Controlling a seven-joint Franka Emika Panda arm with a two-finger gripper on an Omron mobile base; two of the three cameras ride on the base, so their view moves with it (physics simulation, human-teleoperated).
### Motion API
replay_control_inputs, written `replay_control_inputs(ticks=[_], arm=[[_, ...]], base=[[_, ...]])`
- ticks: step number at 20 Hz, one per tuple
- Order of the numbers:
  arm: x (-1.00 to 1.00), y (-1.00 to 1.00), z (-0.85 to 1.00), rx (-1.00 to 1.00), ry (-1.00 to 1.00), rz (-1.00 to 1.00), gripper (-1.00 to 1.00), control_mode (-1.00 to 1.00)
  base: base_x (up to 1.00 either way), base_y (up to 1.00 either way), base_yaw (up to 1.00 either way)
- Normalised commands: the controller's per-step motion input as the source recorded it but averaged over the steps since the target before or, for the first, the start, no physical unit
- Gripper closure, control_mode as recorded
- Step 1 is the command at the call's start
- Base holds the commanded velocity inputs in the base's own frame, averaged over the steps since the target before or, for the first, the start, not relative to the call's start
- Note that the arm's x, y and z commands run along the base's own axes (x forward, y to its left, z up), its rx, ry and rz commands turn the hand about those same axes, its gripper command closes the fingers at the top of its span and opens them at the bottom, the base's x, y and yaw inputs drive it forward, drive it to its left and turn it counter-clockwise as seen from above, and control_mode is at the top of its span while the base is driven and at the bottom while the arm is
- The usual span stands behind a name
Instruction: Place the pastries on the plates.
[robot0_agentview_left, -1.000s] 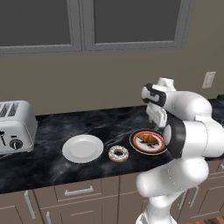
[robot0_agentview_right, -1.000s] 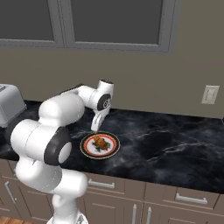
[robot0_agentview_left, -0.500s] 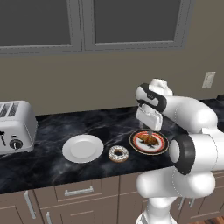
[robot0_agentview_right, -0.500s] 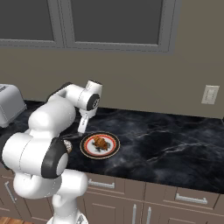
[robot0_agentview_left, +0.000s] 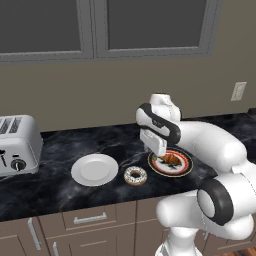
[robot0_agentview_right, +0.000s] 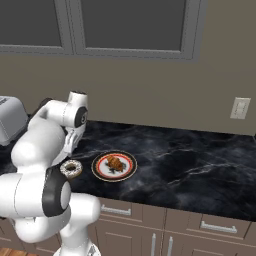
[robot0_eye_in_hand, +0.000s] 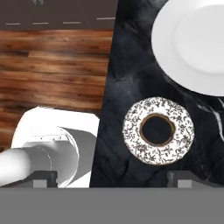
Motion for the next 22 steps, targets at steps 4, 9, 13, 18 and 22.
replay_control_inputs(ticks=[4, 9, 13, 18, 22], arm=[[0.04, 0.18, 0.00, -0.01, 0.00, 0.00, -1.00, -1.00], [0.29, 0.21, -0.01, -0.07, -0.02, -0.04, -1.00, -1.00], [0.37, 0.22, -0.07, -0.11, 0.00, -0.11, -1.00, -1.00], [0.28, 0.09, -0.18, -0.08, 0.00, -0.16, -1.00, -1.00], [0.05, -0.01, -0.29, 0.00, 0.00, -0.07, -1.00, -1.00]], base=[[0.00, 0.00, 0.00], [0.00, 0.00, 0.00], [0.00, 0.00, 0.00], [0.00, 0.00, 0.00], [0.00, 0.00, 0.00]])
